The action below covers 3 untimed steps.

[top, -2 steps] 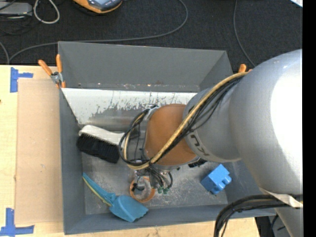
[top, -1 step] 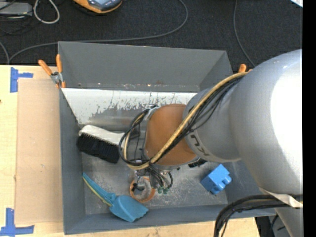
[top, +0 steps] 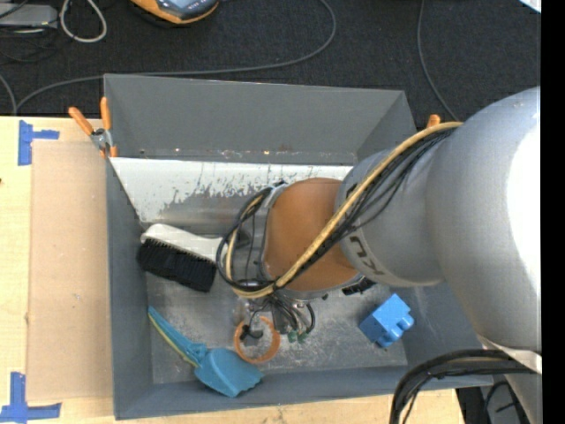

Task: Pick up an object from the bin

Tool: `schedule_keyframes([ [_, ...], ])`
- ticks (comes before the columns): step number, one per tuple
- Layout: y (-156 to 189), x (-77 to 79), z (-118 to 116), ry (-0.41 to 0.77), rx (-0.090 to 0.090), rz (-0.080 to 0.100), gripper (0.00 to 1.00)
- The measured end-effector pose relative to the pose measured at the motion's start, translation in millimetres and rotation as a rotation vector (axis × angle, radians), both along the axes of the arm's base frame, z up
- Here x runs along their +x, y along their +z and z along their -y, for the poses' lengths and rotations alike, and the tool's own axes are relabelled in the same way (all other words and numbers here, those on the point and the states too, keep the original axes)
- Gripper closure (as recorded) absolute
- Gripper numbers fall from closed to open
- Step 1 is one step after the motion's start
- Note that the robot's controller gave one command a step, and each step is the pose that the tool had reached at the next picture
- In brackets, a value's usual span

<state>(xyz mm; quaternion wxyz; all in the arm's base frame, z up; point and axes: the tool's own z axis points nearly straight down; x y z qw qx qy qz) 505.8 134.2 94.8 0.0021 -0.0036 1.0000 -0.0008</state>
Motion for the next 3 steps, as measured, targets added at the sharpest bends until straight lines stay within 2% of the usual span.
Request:
schedule_keyframes([
  [1, -20.0, 49.1, 48.4, 0.134, 0.000, -0.002, 1.00],
  [3, -20.9, 48.7, 49.2, 0.130, 0.000, -0.002, 1.00],
])
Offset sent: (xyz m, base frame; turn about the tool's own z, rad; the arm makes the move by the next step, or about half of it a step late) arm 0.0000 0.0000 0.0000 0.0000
